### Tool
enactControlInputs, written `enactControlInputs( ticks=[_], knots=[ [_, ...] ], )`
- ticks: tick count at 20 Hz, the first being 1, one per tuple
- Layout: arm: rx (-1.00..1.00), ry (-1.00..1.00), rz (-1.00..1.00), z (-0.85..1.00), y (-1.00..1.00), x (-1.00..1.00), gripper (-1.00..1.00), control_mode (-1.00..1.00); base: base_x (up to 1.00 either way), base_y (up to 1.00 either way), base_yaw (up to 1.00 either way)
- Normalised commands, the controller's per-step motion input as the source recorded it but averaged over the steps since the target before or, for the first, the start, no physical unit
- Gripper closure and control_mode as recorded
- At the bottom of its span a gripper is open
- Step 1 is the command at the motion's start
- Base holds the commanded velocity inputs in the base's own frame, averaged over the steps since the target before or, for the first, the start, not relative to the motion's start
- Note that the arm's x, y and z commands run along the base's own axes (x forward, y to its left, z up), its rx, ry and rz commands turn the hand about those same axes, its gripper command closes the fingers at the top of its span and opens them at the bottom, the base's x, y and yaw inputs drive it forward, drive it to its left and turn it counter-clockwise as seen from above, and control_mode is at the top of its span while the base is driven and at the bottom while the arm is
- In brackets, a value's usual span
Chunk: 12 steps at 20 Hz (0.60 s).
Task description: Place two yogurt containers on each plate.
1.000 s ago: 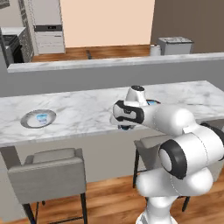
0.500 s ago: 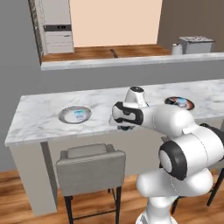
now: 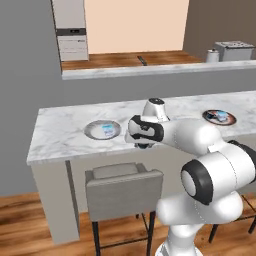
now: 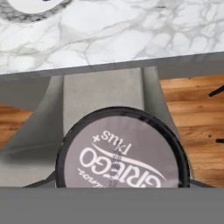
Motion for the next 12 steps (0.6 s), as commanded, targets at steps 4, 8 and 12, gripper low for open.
enactControlInputs(
  ticks=[4,8,12],
  knots=[
    [0.00,0.00,0.00,0.00,0.00,0.00,1.00,1.00,0.37,0.56,0.00],
    [0.00,0.00,0.00,0.00,0.00,0.00,1.00,1.00,0.45,0.53,0.00],
    [0.00,0.00,0.00,0.00,0.00,0.00,1.00,1.00,0.45,0.44,0.00]
  ],
)
